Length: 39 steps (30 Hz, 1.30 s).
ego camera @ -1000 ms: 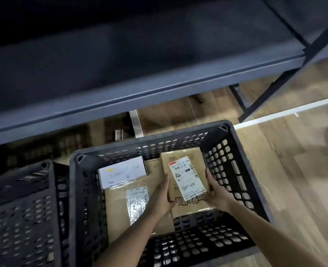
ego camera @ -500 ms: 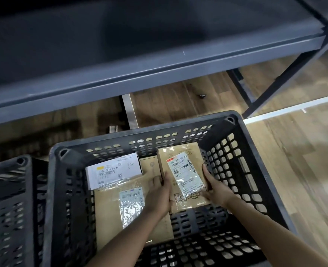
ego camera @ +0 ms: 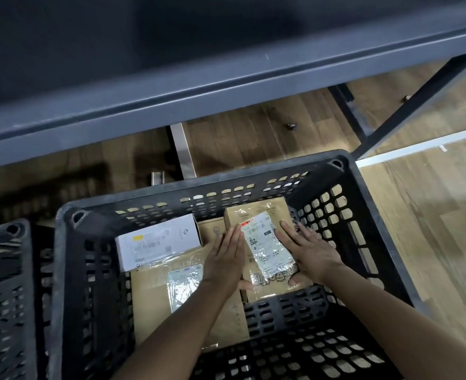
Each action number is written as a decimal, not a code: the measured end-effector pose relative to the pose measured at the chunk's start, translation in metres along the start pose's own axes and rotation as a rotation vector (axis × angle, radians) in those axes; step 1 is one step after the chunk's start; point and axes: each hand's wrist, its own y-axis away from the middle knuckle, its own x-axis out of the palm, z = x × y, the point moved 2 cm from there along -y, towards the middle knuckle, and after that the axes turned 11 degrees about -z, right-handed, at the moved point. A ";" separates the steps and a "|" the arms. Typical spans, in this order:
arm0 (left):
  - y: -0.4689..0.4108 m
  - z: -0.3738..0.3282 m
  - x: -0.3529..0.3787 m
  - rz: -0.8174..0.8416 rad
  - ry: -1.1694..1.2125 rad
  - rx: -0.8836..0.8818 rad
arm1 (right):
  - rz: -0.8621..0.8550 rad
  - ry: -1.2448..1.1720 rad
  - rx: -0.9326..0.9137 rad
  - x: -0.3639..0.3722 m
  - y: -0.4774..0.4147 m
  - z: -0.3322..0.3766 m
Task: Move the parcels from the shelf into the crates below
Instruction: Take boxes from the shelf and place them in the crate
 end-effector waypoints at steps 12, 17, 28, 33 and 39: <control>0.004 -0.004 -0.003 -0.005 -0.036 -0.074 | 0.081 0.207 0.129 -0.008 0.001 0.008; 0.015 -0.024 -0.035 -0.119 0.014 -0.203 | 0.086 0.210 0.135 -0.030 0.015 0.024; 0.143 -0.014 -0.233 -0.274 0.209 -0.247 | -0.222 -0.033 -0.091 -0.205 0.166 0.065; 0.214 -0.008 -0.352 -0.361 0.192 -0.318 | -0.342 -0.065 -0.114 -0.310 0.258 0.087; 0.317 -0.023 -0.478 -0.394 0.213 -0.387 | -0.442 -0.167 -0.112 -0.418 0.374 0.111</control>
